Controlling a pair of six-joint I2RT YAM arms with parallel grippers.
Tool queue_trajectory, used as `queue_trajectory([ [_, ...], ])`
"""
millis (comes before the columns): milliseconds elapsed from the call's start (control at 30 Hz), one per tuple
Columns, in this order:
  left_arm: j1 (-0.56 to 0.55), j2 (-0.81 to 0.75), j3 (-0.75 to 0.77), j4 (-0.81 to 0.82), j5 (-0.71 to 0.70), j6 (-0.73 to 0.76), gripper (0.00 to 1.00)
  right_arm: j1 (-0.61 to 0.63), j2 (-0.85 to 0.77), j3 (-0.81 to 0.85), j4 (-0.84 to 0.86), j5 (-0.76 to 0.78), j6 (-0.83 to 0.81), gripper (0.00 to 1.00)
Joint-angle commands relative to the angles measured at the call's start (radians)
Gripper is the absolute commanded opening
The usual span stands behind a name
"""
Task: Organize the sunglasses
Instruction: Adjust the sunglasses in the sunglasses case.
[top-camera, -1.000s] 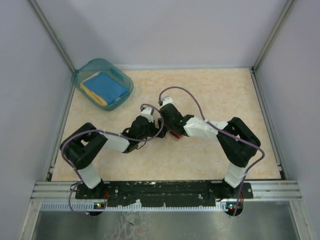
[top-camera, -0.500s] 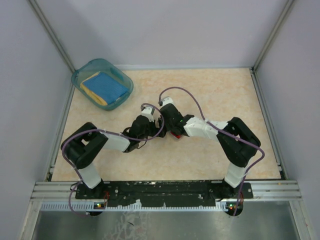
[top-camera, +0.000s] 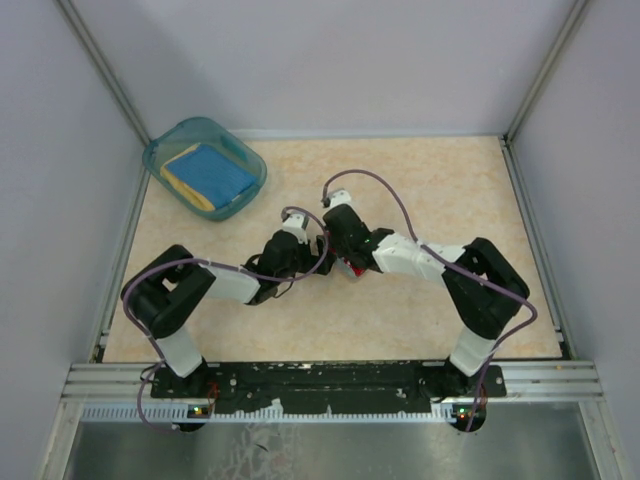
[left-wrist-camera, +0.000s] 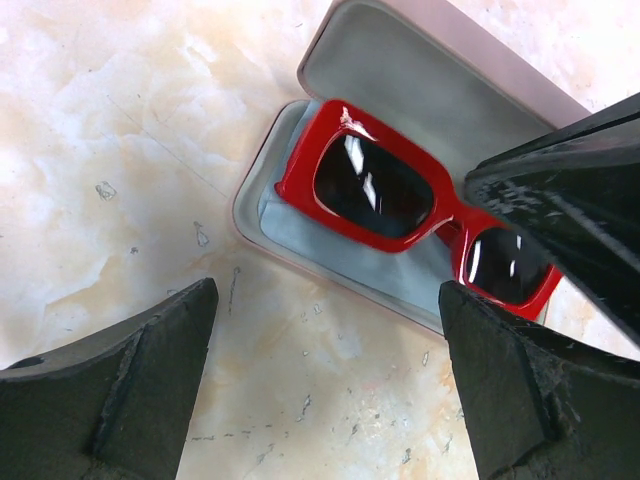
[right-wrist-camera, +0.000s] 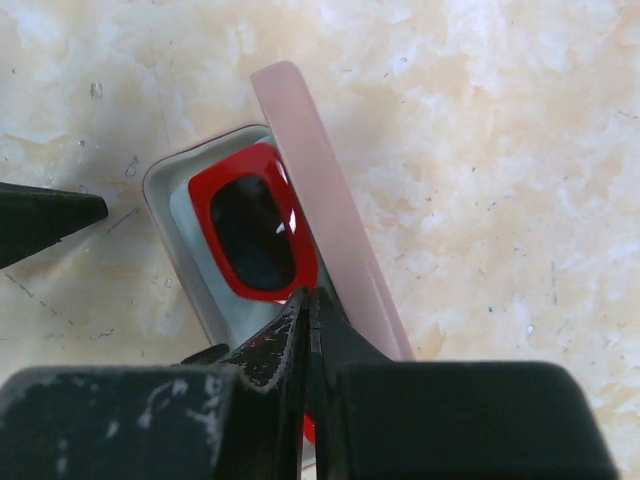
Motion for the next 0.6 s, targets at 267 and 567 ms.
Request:
queue_trajectory([
  [267,-0.008,-0.147,-0.039,-0.152,-0.090,-0.023,0.98,-0.001,-0.179,-0.019,0.023,0.034,-0.019,0.05],
  [567,-0.008,-0.344,-0.098,-0.267,-0.159,-0.035,1.00,0.001,-0.330,-0.119,0.025,0.006,0.011,0.28],
])
